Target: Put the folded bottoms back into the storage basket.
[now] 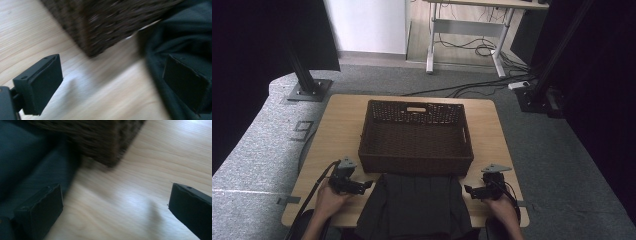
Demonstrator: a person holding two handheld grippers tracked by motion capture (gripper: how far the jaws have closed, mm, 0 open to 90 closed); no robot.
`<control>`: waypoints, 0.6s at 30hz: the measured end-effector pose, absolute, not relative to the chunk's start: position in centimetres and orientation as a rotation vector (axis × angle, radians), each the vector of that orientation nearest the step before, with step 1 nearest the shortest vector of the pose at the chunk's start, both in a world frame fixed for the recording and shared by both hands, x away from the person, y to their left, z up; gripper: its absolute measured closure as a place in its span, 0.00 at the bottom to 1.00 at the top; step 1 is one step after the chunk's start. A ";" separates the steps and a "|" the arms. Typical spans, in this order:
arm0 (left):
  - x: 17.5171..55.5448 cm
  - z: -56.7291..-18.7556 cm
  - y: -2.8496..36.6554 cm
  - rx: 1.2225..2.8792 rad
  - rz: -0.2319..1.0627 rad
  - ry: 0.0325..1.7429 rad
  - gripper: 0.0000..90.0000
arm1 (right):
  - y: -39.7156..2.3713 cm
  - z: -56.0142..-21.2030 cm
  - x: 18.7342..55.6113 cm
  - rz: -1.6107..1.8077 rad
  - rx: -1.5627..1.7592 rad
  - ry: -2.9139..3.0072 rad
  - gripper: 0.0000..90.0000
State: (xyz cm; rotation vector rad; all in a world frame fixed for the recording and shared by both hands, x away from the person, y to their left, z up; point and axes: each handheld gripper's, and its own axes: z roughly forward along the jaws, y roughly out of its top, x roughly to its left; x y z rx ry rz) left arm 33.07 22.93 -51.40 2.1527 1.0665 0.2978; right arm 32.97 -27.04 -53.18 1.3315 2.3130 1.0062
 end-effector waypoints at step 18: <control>30.7 -51.2 15.5 2.235 0.202 0.898 0.01 | -19.6 -51.6 29.8 1.124 1.222 2.482 0.00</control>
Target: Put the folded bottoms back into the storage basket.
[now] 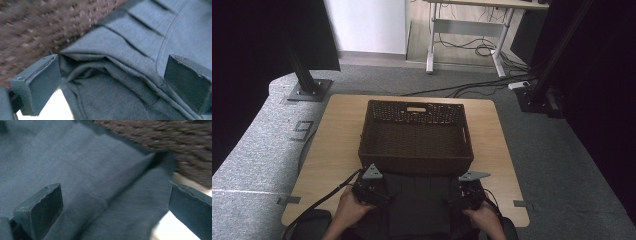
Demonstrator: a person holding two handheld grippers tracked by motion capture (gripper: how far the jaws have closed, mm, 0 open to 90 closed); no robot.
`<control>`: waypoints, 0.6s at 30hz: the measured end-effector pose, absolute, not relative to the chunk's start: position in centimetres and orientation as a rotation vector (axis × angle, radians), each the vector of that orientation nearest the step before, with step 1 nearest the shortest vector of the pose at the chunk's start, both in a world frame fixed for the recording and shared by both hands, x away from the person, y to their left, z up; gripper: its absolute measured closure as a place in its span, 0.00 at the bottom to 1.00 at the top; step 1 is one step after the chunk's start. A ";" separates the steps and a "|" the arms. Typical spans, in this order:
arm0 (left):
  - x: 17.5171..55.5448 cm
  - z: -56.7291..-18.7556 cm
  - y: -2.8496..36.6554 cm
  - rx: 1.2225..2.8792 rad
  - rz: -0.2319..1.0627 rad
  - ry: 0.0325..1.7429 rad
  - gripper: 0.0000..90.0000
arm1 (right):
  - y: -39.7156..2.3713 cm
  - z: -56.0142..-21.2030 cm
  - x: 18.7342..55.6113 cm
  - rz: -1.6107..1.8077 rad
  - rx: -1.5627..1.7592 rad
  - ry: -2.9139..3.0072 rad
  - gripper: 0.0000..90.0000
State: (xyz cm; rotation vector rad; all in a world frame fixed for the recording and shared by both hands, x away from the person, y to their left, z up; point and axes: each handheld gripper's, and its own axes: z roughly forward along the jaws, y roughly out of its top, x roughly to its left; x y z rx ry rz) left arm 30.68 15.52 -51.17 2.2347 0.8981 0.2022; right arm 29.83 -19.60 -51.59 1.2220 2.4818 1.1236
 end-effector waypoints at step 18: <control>29.9 -53.3 16.2 2.221 0.110 1.053 0.00 | -20.2 -53.9 30.4 1.022 1.383 2.510 0.00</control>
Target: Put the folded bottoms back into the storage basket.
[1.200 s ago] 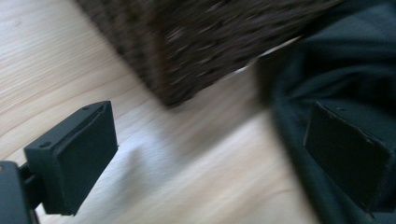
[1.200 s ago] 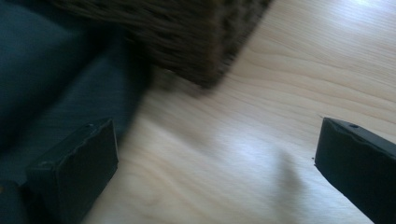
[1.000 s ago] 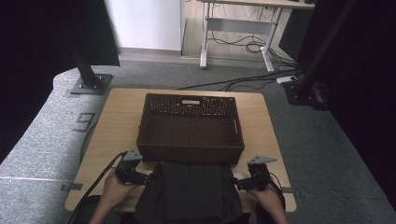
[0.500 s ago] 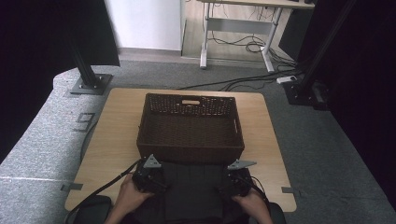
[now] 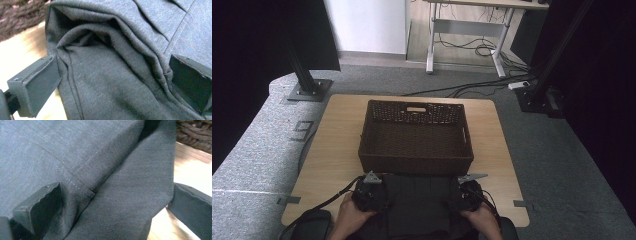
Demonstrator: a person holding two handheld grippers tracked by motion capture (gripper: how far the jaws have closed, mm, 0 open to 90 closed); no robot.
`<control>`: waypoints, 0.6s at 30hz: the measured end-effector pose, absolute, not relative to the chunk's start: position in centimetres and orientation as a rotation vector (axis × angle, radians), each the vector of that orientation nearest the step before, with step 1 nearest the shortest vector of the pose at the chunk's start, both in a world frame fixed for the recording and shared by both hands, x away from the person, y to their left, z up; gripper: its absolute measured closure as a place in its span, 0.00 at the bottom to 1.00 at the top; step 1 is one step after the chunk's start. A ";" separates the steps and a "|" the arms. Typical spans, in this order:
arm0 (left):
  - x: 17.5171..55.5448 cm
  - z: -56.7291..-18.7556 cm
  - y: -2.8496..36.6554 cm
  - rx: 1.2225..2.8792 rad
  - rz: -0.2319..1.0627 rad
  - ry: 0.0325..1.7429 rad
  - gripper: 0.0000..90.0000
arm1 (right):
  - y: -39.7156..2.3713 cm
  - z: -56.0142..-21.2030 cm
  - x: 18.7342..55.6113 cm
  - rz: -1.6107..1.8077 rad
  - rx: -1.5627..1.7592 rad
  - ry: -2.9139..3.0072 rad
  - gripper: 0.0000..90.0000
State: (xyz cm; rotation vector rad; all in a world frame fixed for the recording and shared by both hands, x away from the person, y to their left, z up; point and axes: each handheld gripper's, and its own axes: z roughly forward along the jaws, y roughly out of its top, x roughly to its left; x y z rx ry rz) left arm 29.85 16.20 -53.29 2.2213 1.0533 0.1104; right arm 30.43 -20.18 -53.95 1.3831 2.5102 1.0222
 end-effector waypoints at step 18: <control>29.6 -53.4 16.8 2.217 0.052 1.128 0.00 | -19.5 -53.6 30.2 1.040 1.324 2.604 0.09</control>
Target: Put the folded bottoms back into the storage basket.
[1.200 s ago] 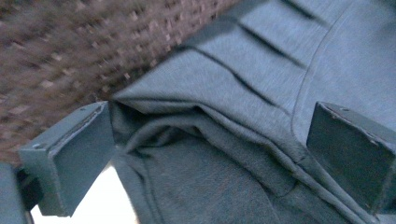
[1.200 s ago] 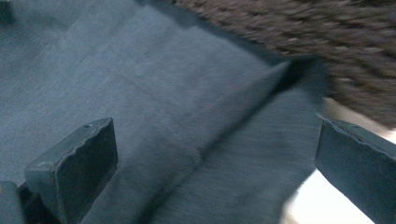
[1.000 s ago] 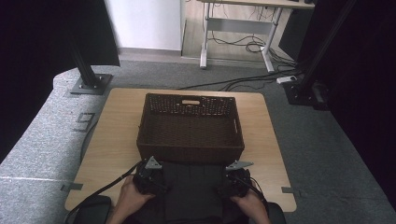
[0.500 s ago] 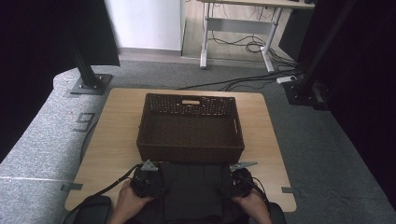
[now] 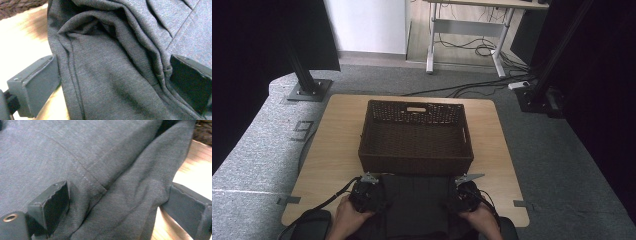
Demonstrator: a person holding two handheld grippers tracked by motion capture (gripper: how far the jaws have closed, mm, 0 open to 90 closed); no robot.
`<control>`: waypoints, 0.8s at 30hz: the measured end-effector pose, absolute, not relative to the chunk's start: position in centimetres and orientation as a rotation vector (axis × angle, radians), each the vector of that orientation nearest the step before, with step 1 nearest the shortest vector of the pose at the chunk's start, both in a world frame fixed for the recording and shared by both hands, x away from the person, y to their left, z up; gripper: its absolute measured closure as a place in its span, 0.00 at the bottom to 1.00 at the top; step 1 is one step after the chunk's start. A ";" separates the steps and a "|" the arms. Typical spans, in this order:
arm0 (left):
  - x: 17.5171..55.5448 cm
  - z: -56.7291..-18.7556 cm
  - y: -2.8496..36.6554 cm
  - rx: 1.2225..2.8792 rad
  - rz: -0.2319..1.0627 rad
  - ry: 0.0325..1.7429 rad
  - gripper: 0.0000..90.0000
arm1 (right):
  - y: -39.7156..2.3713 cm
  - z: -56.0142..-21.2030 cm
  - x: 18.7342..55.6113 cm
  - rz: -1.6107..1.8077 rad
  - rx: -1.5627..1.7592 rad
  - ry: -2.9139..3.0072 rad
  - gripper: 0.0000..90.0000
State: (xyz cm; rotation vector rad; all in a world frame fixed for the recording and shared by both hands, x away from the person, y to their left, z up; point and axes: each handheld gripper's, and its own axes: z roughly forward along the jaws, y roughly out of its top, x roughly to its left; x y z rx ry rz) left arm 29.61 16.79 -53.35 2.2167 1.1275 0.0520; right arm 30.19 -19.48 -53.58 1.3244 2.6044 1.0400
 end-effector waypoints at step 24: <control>30.1 -53.4 14.3 2.199 -0.136 0.942 0.45 | -16.1 -54.6 31.8 1.432 1.347 2.835 0.49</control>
